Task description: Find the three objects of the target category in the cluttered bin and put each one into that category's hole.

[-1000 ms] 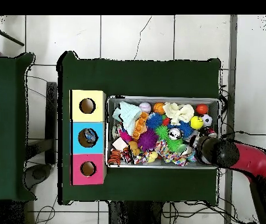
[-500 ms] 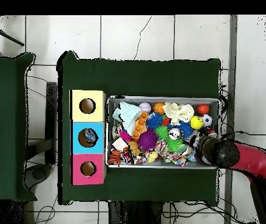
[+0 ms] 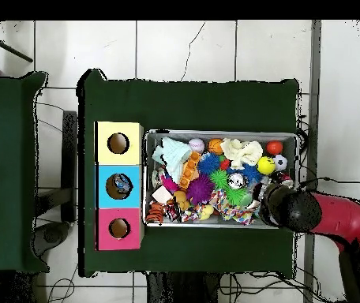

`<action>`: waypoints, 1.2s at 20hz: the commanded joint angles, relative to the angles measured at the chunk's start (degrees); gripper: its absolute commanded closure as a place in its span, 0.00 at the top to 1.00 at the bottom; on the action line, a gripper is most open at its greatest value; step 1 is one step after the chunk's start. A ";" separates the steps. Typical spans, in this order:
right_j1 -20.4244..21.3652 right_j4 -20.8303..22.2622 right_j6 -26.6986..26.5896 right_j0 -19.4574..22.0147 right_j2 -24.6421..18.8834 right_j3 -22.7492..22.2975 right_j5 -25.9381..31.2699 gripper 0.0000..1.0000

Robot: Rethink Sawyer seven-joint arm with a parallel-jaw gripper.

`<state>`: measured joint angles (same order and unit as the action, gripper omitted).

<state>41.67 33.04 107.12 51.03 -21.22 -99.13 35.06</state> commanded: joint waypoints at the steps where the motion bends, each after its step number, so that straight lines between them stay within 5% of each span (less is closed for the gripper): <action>1: 8.48 -3.71 -5.94 -3.11 -3.37 -4.69 9.93 0.00; 12: 10.64 -7.85 -2.84 -7.12 -2.16 -5.73 12.29 0.00; 24: 12.85 -13.30 6.53 -14.36 1.56 -10.65 9.44 0.00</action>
<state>53.87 21.94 107.12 38.19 -20.54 -104.08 41.60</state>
